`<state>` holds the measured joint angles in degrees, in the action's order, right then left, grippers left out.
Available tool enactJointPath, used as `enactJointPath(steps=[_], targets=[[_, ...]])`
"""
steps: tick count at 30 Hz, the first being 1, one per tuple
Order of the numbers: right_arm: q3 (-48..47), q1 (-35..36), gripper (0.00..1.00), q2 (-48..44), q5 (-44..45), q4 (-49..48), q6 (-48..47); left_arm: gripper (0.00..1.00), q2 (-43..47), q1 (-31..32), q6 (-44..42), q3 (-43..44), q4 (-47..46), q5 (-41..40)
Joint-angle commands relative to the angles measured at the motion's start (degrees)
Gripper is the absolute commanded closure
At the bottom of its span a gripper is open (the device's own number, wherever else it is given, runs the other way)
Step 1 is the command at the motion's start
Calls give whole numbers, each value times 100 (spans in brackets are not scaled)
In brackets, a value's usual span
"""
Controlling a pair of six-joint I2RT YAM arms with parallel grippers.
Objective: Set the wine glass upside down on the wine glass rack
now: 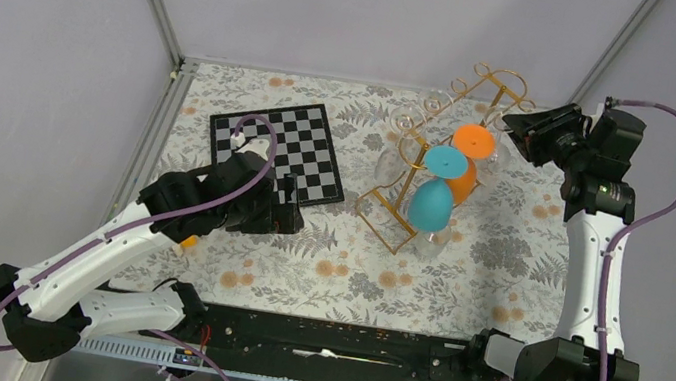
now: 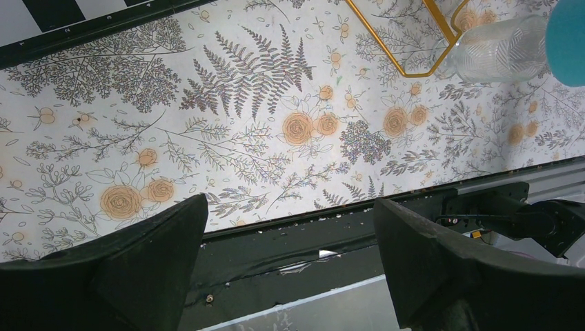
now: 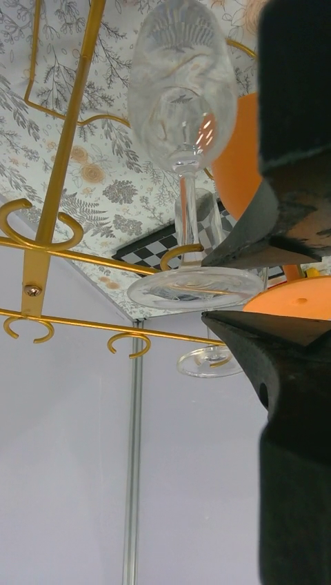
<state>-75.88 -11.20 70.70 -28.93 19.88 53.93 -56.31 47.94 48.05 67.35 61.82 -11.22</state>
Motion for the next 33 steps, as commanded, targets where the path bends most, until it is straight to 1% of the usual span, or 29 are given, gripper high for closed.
enactJointPath(steps=[1, 12, 17, 21, 25, 30, 33], targets=[[-325, -22, 64, -133, 99, 289, -337, 1, -11, -24, -6, 197, -158, -64], [-578, -22, 58, -86, -126, 675, -434, 1, -20, -22, -26, 235, -161, -64], [-593, -22, 57, -102, -190, 768, -498, 1, -31, -25, -16, 226, -155, -39], [-464, -22, 57, -187, -223, 781, -510, 1, -5, -22, -20, 208, -153, -25], [-476, -22, 55, -240, -269, 1050, -683, 1, 36, -22, -50, 245, -157, 20], [-385, -31, 54, -460, -393, 1089, -637, 1, 139, -22, -55, 288, -161, 25], [-426, -31, 52, -610, -400, 1303, -744, 1, 188, -22, -35, 271, -166, 24]])
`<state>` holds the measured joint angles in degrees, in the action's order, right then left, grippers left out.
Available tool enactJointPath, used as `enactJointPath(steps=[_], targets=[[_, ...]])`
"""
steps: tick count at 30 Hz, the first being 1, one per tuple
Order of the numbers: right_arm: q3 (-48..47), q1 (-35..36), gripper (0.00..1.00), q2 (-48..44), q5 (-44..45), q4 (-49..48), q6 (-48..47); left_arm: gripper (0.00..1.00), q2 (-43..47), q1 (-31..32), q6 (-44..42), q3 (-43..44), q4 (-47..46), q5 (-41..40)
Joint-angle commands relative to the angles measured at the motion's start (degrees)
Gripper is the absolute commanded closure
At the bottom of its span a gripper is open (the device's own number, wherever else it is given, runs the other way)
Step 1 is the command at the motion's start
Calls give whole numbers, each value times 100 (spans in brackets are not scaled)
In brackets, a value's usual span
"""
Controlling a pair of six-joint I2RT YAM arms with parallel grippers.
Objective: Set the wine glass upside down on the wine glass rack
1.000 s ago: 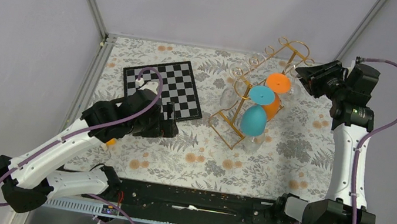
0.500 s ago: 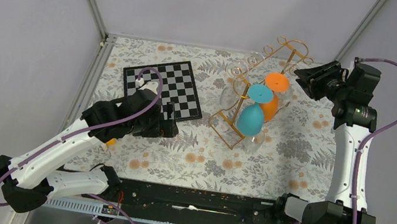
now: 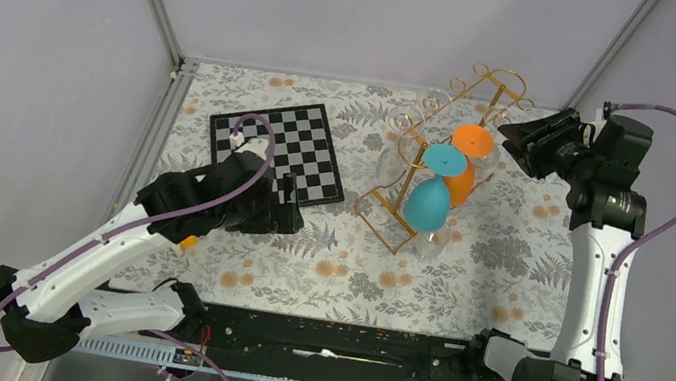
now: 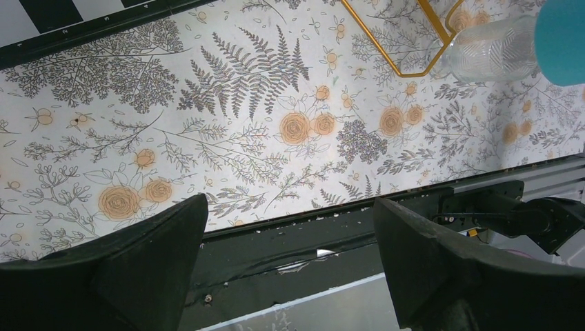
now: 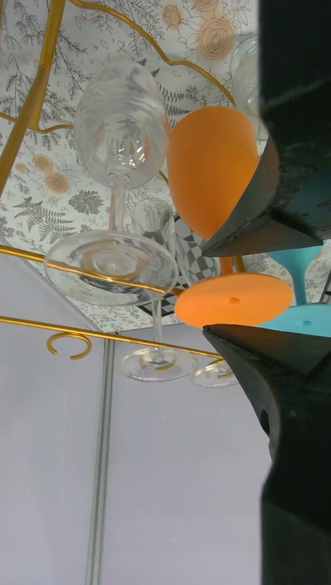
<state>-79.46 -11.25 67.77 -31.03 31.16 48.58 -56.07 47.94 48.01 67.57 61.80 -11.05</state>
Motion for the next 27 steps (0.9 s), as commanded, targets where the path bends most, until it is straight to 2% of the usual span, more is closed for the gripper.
enactJointPath(steps=[1, 9, 18, 27], targets=[[-53, -27, 51, -378, -174, 248, -260, 1, 174, -22, -22, 248, -161, 6], [577, -36, 50, -1311, 76, 893, -798, 1, 218, -22, -11, 168, -289, 151], [2091, -36, 50, -2436, 83, 1457, -1432, 1, 329, -22, -12, 103, -347, 232], [3306, -36, 52, -2434, 12, 1565, -1906, 1, 577, -23, 59, -125, -443, 246]])
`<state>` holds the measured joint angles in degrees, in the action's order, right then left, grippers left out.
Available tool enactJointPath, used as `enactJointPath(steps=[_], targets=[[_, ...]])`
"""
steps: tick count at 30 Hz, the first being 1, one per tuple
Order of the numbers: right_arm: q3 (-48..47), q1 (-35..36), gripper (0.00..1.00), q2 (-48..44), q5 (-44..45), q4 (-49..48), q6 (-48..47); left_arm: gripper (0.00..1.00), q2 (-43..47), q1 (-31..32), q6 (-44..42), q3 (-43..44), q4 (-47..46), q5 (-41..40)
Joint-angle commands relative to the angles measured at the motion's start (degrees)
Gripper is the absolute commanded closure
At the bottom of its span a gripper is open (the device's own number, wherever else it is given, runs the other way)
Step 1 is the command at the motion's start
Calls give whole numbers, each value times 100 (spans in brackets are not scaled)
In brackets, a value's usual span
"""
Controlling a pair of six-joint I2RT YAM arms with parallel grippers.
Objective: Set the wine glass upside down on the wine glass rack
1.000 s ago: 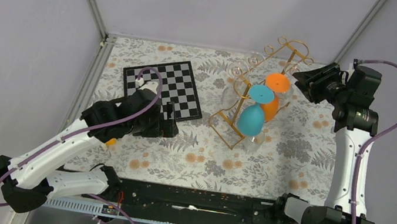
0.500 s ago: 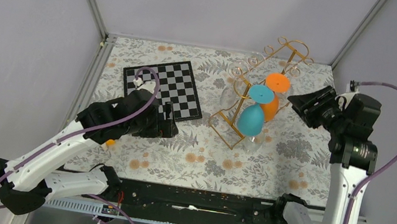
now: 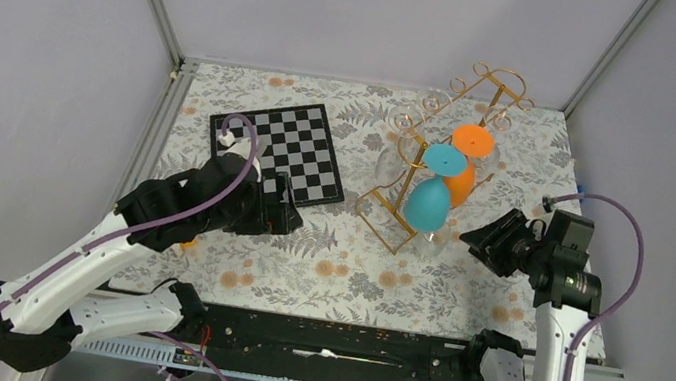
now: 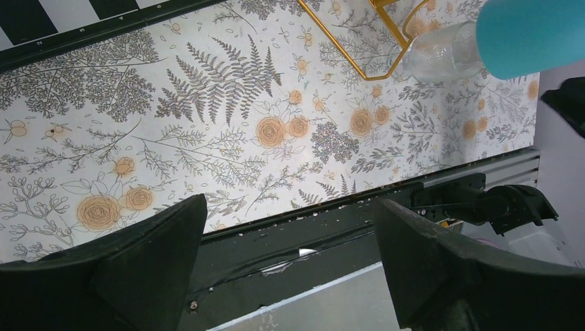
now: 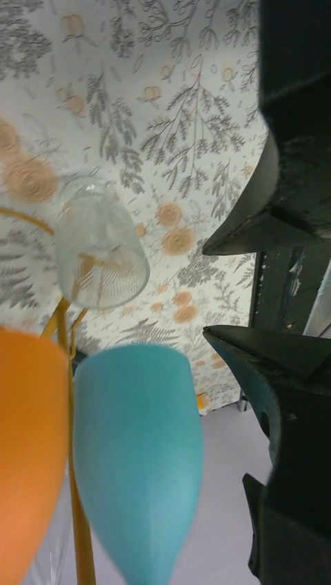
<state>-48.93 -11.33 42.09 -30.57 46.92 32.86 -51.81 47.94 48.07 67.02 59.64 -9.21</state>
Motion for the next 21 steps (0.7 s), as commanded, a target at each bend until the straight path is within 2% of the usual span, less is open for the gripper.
enactJointPath(steps=[1, 17, 21], targets=[[311, -31, 52, 205, -60, -75, -333, 1, 168, -23, 57, -79, -226, 56], [351, 56, 50, 2040, -447, -954, -395, 1, 145, -23, 141, -140, -280, 42], [387, 220, 51, 2300, -310, -1061, -434, 1, 158, -22, 147, -178, -277, 35]])
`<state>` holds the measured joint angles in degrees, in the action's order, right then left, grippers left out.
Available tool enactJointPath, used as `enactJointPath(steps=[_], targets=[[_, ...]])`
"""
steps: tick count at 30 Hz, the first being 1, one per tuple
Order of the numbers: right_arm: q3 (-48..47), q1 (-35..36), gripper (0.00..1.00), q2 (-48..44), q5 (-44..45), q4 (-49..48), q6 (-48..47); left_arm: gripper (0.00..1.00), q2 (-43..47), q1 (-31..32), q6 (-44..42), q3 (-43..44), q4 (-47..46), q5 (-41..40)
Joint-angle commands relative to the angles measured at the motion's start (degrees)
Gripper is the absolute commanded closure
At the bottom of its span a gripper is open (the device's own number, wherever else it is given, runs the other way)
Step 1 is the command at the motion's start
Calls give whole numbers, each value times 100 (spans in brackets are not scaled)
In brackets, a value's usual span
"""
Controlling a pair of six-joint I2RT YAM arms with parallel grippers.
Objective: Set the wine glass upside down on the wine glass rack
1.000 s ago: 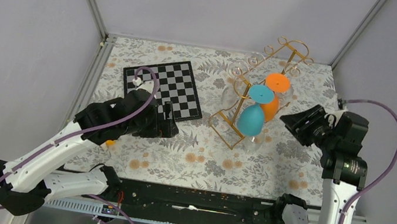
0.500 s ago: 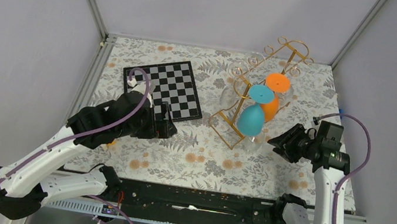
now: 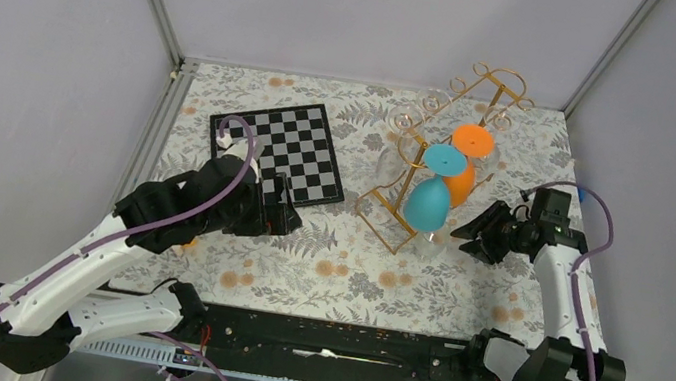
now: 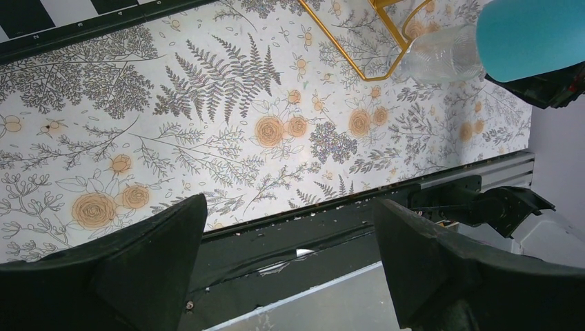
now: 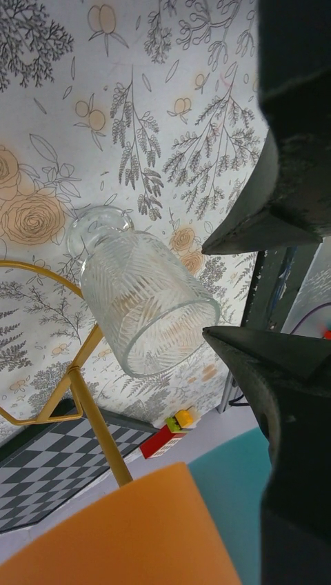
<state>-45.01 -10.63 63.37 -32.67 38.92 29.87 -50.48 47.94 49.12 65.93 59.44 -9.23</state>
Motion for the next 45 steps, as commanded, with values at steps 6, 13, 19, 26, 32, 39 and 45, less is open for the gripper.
enactJointPath(steps=[6, 13, 19, 26, 32, 39, 45], targets=[[176, 315, 51, 484, -42, -574, -59, 1, 70, -23, 53, -73, -256, 10], [1, 404, 52, 803, 173, -582, -126, 1, 117, -25, 70, -97, -231, -8], [-161, 404, 58, 856, 515, -185, -409, 1, 62, -22, 82, -60, -231, -8], [-60, 404, 69, 782, 608, -98, -470, 1, -15, -30, 63, -7, -231, 36], [42, 404, 73, 938, 492, -257, -438, 1, 2, -37, 45, 22, -236, 1], [-5, 404, 82, 1094, 502, -349, -444, 1, -6, -38, 62, 31, -232, 1], [-67, 404, 93, 1009, 490, -175, -529, 1, -14, -31, 45, 39, -239, -17]])
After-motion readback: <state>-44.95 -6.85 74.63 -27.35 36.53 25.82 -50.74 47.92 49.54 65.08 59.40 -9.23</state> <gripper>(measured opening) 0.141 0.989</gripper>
